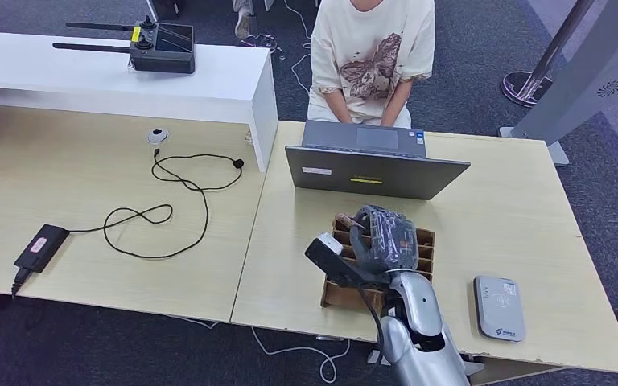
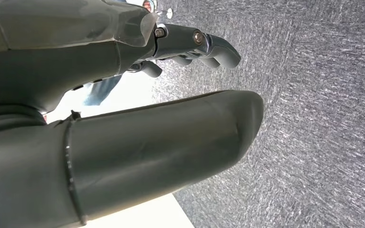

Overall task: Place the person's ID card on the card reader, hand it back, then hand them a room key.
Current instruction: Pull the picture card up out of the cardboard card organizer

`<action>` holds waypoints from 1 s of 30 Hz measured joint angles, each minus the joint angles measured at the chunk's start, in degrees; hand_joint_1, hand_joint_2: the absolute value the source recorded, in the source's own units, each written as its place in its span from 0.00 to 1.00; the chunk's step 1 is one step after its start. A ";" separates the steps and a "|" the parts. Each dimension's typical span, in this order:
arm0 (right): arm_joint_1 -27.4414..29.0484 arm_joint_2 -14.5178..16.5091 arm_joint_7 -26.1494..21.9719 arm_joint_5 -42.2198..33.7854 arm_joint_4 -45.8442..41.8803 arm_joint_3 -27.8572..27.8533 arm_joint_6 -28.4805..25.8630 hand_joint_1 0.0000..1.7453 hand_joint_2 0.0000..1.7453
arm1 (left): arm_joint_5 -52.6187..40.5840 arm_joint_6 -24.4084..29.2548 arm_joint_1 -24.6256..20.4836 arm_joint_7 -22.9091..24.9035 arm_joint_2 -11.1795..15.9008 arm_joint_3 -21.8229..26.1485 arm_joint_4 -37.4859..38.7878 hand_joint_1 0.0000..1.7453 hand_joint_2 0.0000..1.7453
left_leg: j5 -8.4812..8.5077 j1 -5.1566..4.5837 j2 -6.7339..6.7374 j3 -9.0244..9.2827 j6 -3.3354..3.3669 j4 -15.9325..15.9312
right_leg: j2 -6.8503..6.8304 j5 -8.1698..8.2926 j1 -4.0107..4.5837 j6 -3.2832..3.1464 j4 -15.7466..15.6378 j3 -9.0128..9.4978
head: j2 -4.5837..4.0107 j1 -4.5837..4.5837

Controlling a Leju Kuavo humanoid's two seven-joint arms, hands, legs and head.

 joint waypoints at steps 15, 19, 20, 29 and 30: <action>3.19 -2.42 -2.82 -2.81 -8.05 -0.44 0.33 1.00 1.00 | 0.00 0.01 -0.01 -0.43 0.24 0.00 0.00 0.00 0.00 | 0.00 0.00 0.04 0.01 0.00 0.00 | 0.02 0.01 0.00 0.00 0.00 0.00 | -0.01 0.00; 4.86 -3.97 -5.03 -4.14 -11.26 -0.44 0.31 1.00 1.00 | 0.02 0.05 -0.01 -0.51 0.27 0.00 0.00 0.00 0.00 | -0.01 0.00 0.03 0.00 0.00 0.00 | 0.02 0.00 -0.01 0.00 0.00 0.00 | 0.01 -0.01; 5.33 -4.42 -5.54 -4.53 -12.34 -0.44 0.33 1.00 1.00 | 0.01 0.05 -0.01 -0.54 0.28 0.00 0.00 0.00 0.00 | -0.01 0.00 0.04 0.00 0.01 0.00 | 0.02 0.00 -0.01 0.00 -0.01 0.00 | 0.00 -0.01; 7.76 -6.66 -11.26 -11.72 -21.41 0.14 3.78 1.00 1.00 | -0.03 0.15 -0.03 -1.00 0.31 0.00 0.00 0.00 0.00 | -0.02 -0.01 0.05 0.01 -0.01 0.00 | 0.03 0.00 0.00 0.00 -0.01 0.01 | 0.00 -0.01; 7.79 -6.81 -12.28 -13.32 -22.16 0.26 4.25 1.00 1.00 | -0.03 0.19 -0.03 -1.07 0.31 0.00 0.00 0.00 0.00 | -0.02 -0.01 0.05 0.01 -0.01 0.00 | 0.03 0.00 0.00 0.00 -0.01 0.01 | 0.00 -0.01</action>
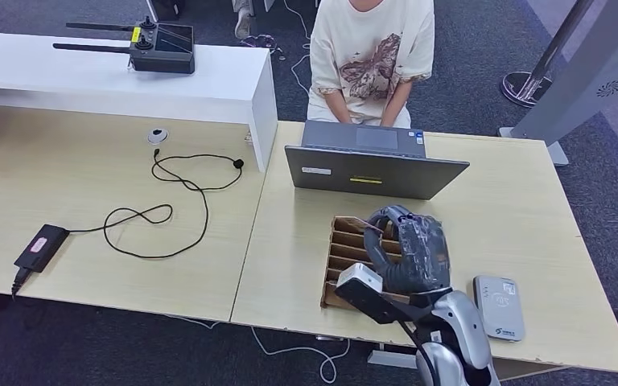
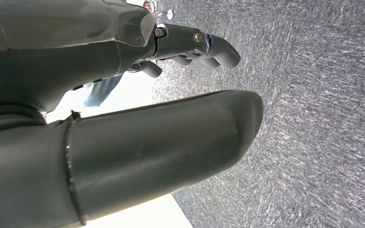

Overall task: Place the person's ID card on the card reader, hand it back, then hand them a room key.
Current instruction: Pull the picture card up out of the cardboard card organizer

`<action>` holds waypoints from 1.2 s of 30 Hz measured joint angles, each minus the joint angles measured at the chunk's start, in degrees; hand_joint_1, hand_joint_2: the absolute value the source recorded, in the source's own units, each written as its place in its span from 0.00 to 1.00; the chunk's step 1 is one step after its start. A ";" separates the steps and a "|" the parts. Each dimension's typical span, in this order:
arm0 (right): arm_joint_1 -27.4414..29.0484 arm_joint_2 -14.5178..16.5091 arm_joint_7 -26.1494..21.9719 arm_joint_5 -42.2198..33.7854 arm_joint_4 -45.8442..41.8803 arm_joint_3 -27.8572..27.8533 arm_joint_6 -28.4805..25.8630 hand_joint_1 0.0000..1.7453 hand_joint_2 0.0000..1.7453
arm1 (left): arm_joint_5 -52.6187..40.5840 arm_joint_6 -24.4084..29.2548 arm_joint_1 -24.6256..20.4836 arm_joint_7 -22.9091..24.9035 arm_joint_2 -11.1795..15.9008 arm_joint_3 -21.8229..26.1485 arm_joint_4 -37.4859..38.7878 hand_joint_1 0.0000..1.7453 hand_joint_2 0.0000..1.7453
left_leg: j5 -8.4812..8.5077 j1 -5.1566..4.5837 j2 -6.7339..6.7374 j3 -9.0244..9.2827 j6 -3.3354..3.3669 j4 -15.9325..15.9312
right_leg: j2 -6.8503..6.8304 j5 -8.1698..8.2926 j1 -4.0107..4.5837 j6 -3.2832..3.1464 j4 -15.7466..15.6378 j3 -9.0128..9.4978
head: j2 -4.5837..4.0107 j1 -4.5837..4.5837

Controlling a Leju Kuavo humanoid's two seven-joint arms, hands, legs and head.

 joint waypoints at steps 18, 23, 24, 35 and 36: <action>-14.03 -2.88 -3.09 -5.64 -1.75 2.66 3.17 1.00 1.00 | -0.03 0.04 0.00 -0.87 0.04 0.00 0.00 0.00 0.00 | 0.03 0.00 0.06 0.00 0.00 0.01 | 0.05 0.07 0.00 -0.03 0.04 0.01 | 0.00 0.00; -20.74 -2.88 -1.70 -5.58 1.70 3.91 4.21 1.00 1.00 | -0.03 -0.01 0.00 -0.98 0.03 0.00 0.00 0.00 0.00 | 0.04 0.00 0.05 0.01 0.00 0.01 | 0.04 0.08 0.01 -0.03 0.04 0.02 | 0.00 0.00; -21.76 -2.88 -1.52 -5.45 2.42 4.10 4.24 1.00 1.00 | -0.03 -0.03 0.02 -1.07 0.03 0.00 0.00 0.00 0.00 | 0.05 0.00 0.04 0.01 0.00 0.01 | 0.04 0.08 0.01 -0.03 0.05 0.03 | 0.00 0.00; -33.81 -1.33 0.22 -4.79 13.57 6.26 6.35 1.00 1.00 | -0.05 -0.28 0.07 -1.71 -0.01 0.00 0.00 0.00 0.00 | 0.06 0.00 0.04 0.00 -0.02 0.01 | 0.04 0.09 0.01 -0.04 0.07 0.03 | 0.00 0.00; -35.14 -1.01 0.78 -4.38 14.80 6.59 6.36 1.00 1.00 | -0.05 -0.33 0.07 -1.71 -0.02 0.00 0.00 0.00 0.00 | 0.07 0.00 0.04 0.01 -0.02 0.01 | 0.04 0.09 0.01 -0.04 0.07 0.02 | 0.00 0.00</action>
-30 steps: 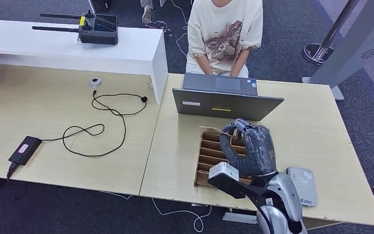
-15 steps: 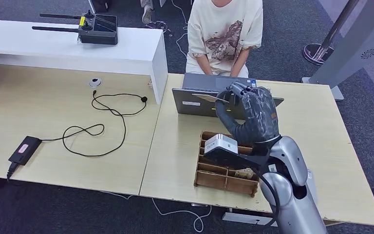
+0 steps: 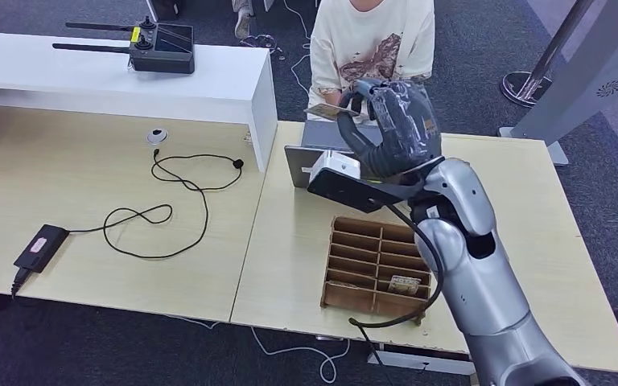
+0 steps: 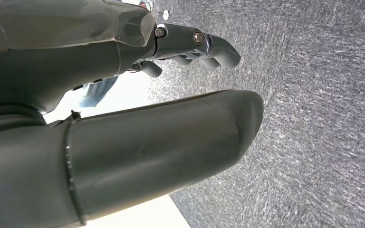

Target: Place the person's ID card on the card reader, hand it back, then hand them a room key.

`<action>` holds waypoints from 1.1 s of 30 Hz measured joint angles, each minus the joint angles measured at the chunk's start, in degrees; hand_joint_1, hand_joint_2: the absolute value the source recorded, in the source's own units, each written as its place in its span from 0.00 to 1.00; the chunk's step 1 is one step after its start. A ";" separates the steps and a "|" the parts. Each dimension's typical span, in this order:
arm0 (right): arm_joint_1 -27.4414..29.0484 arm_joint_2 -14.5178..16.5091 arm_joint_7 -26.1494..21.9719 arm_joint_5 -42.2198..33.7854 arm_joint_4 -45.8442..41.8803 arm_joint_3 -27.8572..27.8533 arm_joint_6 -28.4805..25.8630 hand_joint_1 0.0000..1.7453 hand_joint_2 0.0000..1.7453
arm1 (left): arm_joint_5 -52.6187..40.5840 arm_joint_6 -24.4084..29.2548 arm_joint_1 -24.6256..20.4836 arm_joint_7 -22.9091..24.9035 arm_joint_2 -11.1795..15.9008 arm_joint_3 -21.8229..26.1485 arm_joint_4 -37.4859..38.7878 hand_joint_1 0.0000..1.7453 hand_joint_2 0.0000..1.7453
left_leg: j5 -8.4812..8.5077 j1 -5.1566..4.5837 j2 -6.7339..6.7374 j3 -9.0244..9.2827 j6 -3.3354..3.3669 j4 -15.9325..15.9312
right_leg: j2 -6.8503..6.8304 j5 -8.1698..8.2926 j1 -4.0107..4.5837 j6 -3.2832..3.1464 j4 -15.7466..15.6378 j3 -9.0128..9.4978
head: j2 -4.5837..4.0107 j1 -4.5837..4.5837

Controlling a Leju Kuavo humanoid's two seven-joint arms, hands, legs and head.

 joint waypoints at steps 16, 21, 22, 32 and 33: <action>-6.69 1.99 1.12 1.10 8.14 2.21 -0.04 1.00 1.00 | 0.00 -0.08 0.02 0.00 -0.02 0.00 0.00 0.00 0.00 | 0.00 0.00 -0.02 0.00 0.00 0.01 | -0.02 0.00 0.03 0.00 -0.01 0.01 | 0.01 0.00; -9.07 2.51 3.49 2.71 11.06 2.65 -0.02 1.00 1.00 | 0.00 -0.31 0.01 0.03 -0.02 0.00 0.00 0.00 0.00 | 0.01 0.00 -0.01 0.00 -0.01 0.01 | 0.00 0.03 0.03 -0.05 0.00 0.00 | 0.01 0.00; -10.15 2.78 3.90 2.91 12.39 2.71 0.01 1.00 1.00 | 0.00 -0.40 0.01 0.04 -0.01 0.00 0.00 0.00 0.00 | 0.02 0.00 0.00 0.00 -0.01 0.01 | 0.00 0.04 0.04 -0.06 0.00 0.00 | 0.01 0.00; -21.96 6.98 9.57 4.36 30.31 2.37 1.44 1.00 1.00 | 0.00 -0.96 -0.01 0.14 -0.02 0.00 0.00 0.00 0.00 | 0.06 0.01 -0.01 0.01 -0.08 0.01 | -0.01 0.05 0.06 -0.08 0.01 -0.01 | 0.01 0.01; -22.79 7.27 10.59 4.55 31.85 2.23 1.62 1.00 1.00 | 0.00 -0.99 -0.01 0.21 -0.02 0.00 0.00 0.00 0.00 | 0.06 0.01 -0.01 0.01 -0.08 0.01 | -0.01 0.05 0.06 -0.08 0.01 -0.01 | 0.01 0.01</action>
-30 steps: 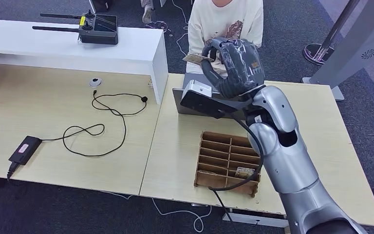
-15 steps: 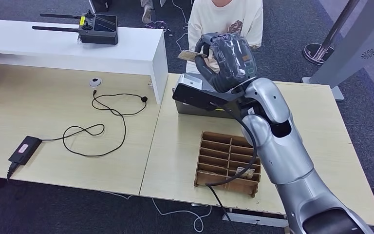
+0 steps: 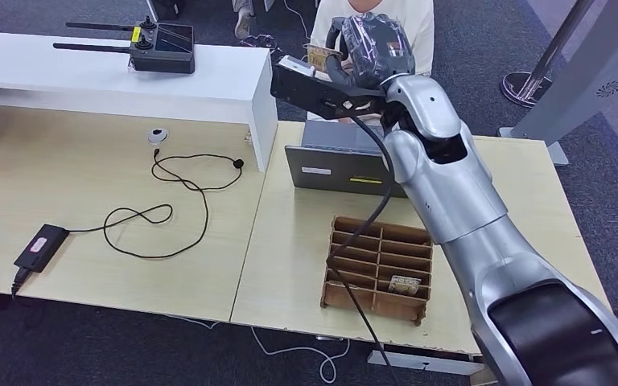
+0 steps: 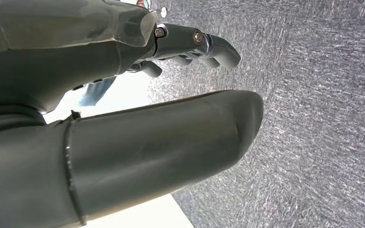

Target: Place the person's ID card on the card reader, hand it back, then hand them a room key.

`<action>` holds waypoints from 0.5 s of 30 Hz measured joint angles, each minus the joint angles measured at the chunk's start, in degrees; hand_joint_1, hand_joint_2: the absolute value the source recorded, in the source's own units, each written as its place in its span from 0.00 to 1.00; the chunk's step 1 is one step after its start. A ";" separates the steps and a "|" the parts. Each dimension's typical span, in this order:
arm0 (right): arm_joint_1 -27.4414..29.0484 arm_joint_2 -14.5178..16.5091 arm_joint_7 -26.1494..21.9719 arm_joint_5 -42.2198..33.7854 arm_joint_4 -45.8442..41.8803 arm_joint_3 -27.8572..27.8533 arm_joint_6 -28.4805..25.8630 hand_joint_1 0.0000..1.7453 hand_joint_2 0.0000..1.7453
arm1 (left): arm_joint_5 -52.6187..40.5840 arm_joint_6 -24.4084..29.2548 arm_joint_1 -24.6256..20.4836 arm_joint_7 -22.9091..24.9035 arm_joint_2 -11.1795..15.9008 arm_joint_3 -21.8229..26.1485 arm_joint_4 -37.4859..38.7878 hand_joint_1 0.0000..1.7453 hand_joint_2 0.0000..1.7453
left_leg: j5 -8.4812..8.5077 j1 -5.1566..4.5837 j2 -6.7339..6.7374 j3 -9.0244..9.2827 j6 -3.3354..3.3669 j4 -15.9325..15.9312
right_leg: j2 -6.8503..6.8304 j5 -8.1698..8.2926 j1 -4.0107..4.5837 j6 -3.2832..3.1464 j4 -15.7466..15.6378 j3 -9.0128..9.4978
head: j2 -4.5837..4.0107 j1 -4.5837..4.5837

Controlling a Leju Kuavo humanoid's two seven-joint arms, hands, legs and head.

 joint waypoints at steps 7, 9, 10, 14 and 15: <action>-3.18 0.70 4.34 0.27 7.42 -1.81 0.38 1.00 1.00 | 0.00 -0.03 0.00 0.16 0.00 0.00 0.00 0.00 0.00 | 0.00 -0.01 0.00 -0.01 0.00 0.02 | 0.01 0.00 -0.01 0.00 -0.01 0.01 | 0.00 -0.01; -3.48 0.73 4.44 0.27 8.40 -2.14 0.38 1.00 1.00 | 0.00 -0.04 -0.01 0.16 0.01 0.00 0.00 0.00 0.00 | -0.01 -0.01 0.01 0.00 0.01 0.03 | 0.01 0.01 -0.01 0.00 -0.02 0.00 | -0.01 -0.01; -3.59 0.74 4.46 0.27 8.82 -2.28 0.38 1.00 1.00 | 0.00 -0.04 -0.02 0.17 0.01 0.00 0.00 0.00 0.00 | -0.01 -0.01 0.00 0.00 0.01 0.03 | 0.00 0.01 -0.01 0.00 -0.02 0.00 | 0.00 -0.01; -3.84 0.77 4.48 0.27 9.93 -2.57 0.38 1.00 1.00 | 0.00 -0.07 -0.02 0.21 0.00 0.00 0.00 0.00 0.00 | -0.01 0.00 0.00 0.00 0.00 0.03 | 0.00 0.00 0.00 0.00 -0.01 0.00 | -0.01 -0.01; -3.86 0.77 4.61 0.26 10.13 -2.64 0.38 1.00 1.00 | 0.00 -0.08 -0.02 0.21 0.00 0.00 0.00 0.00 0.00 | -0.01 0.00 0.01 0.00 0.00 0.03 | 0.00 0.00 0.00 0.00 -0.01 0.00 | -0.01 -0.01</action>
